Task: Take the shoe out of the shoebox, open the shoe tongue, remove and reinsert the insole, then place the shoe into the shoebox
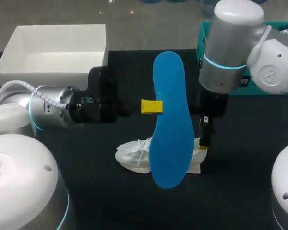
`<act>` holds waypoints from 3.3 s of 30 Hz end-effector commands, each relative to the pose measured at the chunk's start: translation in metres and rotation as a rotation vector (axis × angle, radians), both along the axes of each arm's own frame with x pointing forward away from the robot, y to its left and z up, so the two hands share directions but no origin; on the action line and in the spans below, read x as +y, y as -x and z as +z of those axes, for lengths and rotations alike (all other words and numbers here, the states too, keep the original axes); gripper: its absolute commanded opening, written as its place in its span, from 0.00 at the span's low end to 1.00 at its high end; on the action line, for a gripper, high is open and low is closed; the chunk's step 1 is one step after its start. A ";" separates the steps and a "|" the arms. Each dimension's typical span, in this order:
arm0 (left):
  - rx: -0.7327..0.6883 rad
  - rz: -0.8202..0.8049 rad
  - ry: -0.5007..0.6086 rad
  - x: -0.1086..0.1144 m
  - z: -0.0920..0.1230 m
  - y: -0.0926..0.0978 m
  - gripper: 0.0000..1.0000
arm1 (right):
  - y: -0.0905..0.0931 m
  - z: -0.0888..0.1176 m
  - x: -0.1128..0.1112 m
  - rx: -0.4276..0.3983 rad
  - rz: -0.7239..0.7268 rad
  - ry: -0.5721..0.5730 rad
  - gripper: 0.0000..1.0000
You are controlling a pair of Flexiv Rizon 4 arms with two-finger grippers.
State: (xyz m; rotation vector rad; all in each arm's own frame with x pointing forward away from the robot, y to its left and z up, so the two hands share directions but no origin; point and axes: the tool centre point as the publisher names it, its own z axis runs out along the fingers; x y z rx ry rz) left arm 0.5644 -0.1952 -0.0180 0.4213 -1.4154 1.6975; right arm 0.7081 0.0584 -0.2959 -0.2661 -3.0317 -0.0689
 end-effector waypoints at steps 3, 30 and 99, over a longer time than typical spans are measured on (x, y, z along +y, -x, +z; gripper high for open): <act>0.001 0.002 0.004 -0.001 -0.002 0.001 0.00 | -0.002 -0.005 0.007 0.007 -0.030 0.034 1.00; 0.001 0.002 0.004 -0.001 -0.002 0.001 0.00 | -0.002 -0.005 0.004 -0.001 -0.073 0.022 1.00; 0.001 0.002 0.004 -0.001 -0.002 0.001 0.00 | -0.047 -0.082 0.081 0.091 0.094 0.009 0.00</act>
